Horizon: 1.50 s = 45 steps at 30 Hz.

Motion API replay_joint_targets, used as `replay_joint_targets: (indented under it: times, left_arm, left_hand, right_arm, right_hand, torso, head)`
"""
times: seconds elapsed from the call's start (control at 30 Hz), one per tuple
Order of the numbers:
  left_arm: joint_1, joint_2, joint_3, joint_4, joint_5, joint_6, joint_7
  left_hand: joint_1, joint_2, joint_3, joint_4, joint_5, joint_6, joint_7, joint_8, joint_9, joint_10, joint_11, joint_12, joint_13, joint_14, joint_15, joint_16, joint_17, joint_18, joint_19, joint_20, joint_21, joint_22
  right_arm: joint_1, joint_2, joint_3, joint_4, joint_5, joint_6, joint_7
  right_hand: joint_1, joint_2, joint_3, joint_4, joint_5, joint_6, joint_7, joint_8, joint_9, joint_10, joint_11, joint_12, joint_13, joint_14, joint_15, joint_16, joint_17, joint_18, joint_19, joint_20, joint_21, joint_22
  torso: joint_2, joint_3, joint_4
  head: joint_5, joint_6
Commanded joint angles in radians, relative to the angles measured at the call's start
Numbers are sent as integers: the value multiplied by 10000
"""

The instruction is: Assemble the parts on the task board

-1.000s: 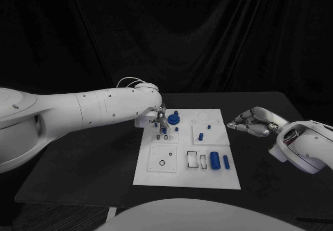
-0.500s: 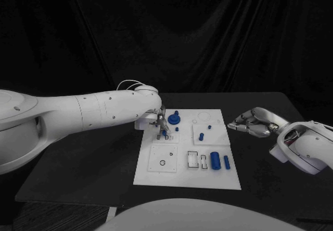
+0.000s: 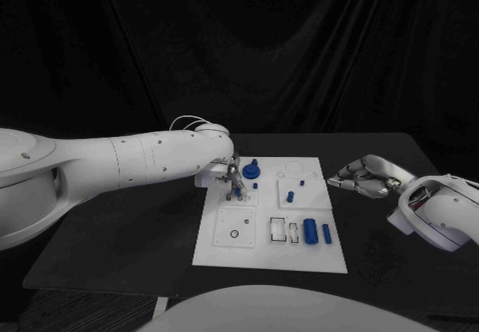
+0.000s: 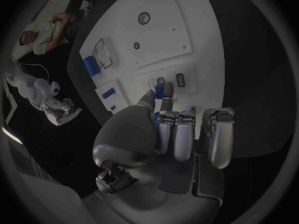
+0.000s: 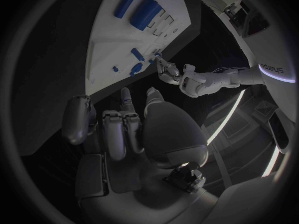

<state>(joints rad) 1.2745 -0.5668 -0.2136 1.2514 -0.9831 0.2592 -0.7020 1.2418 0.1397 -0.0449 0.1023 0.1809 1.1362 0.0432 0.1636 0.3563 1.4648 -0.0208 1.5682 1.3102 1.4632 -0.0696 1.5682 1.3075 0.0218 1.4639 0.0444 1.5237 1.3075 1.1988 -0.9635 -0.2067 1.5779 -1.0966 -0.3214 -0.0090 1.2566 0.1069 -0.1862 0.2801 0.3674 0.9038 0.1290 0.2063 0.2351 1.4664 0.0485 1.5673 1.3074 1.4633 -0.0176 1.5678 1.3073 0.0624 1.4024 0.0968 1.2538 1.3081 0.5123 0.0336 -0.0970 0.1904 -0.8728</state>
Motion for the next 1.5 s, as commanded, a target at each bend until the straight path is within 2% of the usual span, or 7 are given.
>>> replay_joint_targets:
  times: [0.03,0.4,0.6,1.5]
  left_arm:
    - [-24,21,7,11,11,29,-157]
    - [-55,66,7,-54,11,54,-136]
    - [-80,106,7,-86,11,70,-126]
    - [-274,159,7,-242,12,89,2]
  left_hand:
    - [-89,-41,1,50,67,36,48,-56,-3,1060,-36,26,2606,1076,-62,26,2633,4,511,-72,-56,1857]
    - [-84,-47,11,48,76,33,47,-64,-4,1060,-37,26,2606,1076,-62,26,2633,6,507,-71,-61,1850]
    - [-79,-50,21,46,84,32,45,-70,-4,1060,-37,26,2606,1076,-62,26,2633,8,501,-71,-67,1842]
    - [-83,-39,58,60,94,32,50,-91,-4,1060,-36,26,2606,1076,-63,26,2633,16,482,-72,-89,1816]
  right_arm:
    - [-31,4,7,4,-9,64,-143]
    - [-33,-28,7,12,-9,51,-154]
    - [-34,-28,7,19,-9,53,-153]
    - [-36,-48,7,19,-9,94,-188]
  right_hand:
    - [91,-7,-84,-1,39,-53,-14,21,-9,1044,36,35,2634,1075,54,30,2635,147,-94,6,-35,1599]
    - [91,-7,-84,-1,39,-53,-14,21,-9,1044,36,35,2634,1075,54,30,2635,147,-94,6,-35,1599]
    - [91,-7,-84,-1,39,-53,-14,21,-9,1044,36,35,2634,1075,54,30,2635,147,-94,6,-35,1599]
    - [118,1,-100,12,41,-54,-13,24,-11,1044,36,35,2634,1075,55,30,2635,149,-101,6,-54,1594]
  torso:
    - [-3,4,3]
    - [1,6,-5]
    - [0,-5,0]
    - [-3,3,0]
  head:
    - [8,2]
    - [-31,2]
    - [-61,2]
    - [-64,2]
